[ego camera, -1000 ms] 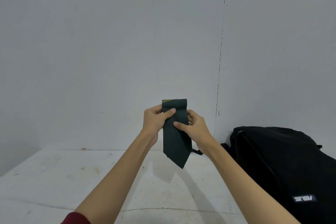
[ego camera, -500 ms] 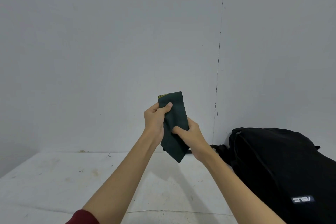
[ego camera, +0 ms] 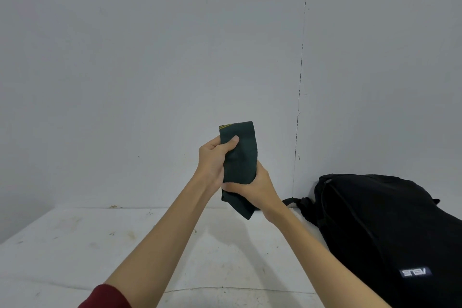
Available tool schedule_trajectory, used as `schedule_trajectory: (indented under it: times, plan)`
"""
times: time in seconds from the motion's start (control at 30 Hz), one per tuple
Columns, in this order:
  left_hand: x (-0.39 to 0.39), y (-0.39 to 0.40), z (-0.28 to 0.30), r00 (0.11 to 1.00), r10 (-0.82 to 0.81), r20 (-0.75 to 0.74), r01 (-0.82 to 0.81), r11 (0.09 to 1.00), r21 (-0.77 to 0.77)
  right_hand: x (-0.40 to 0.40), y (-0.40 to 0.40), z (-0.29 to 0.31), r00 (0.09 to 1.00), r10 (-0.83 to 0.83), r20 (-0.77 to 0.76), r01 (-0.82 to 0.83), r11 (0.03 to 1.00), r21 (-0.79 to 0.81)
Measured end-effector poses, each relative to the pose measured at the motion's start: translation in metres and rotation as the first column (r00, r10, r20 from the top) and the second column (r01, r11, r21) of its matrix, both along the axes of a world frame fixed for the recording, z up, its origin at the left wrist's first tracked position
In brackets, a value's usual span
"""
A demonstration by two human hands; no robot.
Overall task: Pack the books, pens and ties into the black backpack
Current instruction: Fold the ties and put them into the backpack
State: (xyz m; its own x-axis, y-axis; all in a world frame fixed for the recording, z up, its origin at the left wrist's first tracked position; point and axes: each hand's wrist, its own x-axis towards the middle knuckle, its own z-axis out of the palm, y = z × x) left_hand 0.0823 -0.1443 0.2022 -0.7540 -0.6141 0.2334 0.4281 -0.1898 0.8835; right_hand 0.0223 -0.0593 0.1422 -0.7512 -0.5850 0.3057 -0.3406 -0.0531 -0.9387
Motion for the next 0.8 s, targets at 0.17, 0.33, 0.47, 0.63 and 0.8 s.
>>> schedule_trajectory:
  times: [0.17,0.33,0.47,0.63,0.8]
  plan:
    - [0.004,-0.004,0.000,1.000,0.027,0.005,-0.027,0.997,-0.071,0.001,0.000,0.000,0.997,-0.080,-0.016,0.079,0.997,-0.011]
    - [0.004,-0.008,0.001,0.995,0.097,-0.039,-0.099,0.993,-0.058,0.005,0.000,-0.004,0.997,-0.041,-0.065,0.040,0.999,-0.016]
    - [0.002,-0.005,0.001,0.989,0.145,-0.038,-0.148,0.981,-0.123,0.009,0.005,0.001,1.000,-0.019,-0.012,0.018,0.999,-0.032]
    - [0.000,-0.002,0.008,0.986,0.163,-0.045,-0.168,0.976,-0.137,0.015,0.012,0.015,0.972,0.178,0.150,-0.163,0.980,-0.112]
    - [-0.003,0.000,0.013,0.973,0.233,0.004,-0.229,0.961,-0.157,0.015,0.010,0.002,0.992,0.110,0.066,-0.109,0.994,-0.020]
